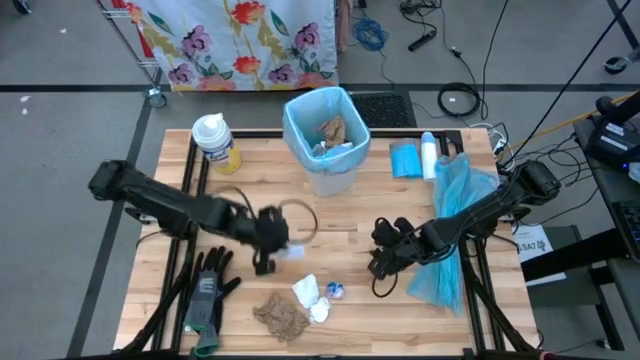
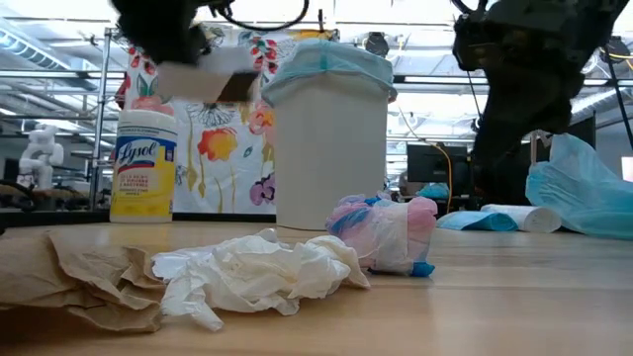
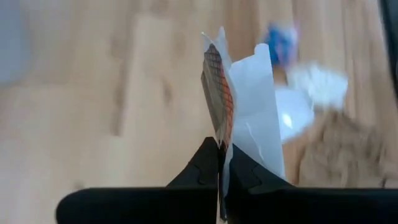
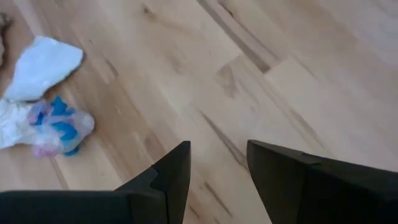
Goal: Place trash/remove bag and relplace
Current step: Put the white black paper into the trash bin
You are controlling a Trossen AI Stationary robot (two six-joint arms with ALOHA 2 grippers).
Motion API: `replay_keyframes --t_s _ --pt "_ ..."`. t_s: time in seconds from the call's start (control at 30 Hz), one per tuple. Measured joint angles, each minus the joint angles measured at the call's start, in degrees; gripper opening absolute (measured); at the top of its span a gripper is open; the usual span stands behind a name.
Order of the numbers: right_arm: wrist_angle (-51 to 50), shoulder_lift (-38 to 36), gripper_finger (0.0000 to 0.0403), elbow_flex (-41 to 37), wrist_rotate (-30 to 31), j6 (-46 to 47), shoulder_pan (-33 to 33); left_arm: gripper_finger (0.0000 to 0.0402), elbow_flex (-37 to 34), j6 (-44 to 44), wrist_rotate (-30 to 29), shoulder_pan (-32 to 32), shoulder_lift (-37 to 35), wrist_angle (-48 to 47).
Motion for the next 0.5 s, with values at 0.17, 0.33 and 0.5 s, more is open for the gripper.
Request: replay_keyframes --t_s 0.17,0.33,0.5 --pt "3.6 0.0 0.0148 0.0 0.1 -4.5 -2.2 0.0001 2.3 0.0 -0.2 6.1 -8.8 -0.1" --pt "8.2 0.0 0.0148 0.0 0.1 -7.5 -4.9 0.0001 6.3 0.2 -0.2 11.4 -13.4 -0.2" --pt "12.4 0.0 0.0148 0.0 -0.3 -9.6 -6.3 0.0 11.3 5.5 -0.2 18.0 -13.2 -0.2"
